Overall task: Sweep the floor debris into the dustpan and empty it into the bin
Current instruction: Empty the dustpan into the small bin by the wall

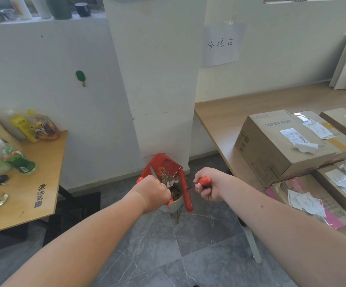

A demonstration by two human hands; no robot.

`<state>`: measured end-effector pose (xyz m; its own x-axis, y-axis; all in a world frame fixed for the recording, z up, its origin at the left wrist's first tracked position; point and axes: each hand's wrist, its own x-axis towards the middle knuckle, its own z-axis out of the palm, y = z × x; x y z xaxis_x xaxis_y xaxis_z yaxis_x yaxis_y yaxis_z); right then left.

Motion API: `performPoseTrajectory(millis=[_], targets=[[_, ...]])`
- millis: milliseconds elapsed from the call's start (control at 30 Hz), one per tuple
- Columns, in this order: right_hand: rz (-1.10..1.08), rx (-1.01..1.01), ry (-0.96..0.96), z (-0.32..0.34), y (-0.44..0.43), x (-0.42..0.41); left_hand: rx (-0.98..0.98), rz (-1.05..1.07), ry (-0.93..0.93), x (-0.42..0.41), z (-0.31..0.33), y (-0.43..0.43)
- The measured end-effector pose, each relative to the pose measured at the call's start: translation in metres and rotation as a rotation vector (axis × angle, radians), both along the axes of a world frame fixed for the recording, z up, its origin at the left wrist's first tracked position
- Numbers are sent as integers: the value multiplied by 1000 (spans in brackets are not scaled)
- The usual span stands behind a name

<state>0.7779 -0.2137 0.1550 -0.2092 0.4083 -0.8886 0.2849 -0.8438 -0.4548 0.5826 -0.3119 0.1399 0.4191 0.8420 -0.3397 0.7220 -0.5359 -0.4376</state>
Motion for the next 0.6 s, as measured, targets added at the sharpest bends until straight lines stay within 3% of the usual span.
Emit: performPoseTrajectory(millis=[600], targets=[[0, -22, -51, 5, 0, 3, 25, 42, -29, -16, -10, -6]])
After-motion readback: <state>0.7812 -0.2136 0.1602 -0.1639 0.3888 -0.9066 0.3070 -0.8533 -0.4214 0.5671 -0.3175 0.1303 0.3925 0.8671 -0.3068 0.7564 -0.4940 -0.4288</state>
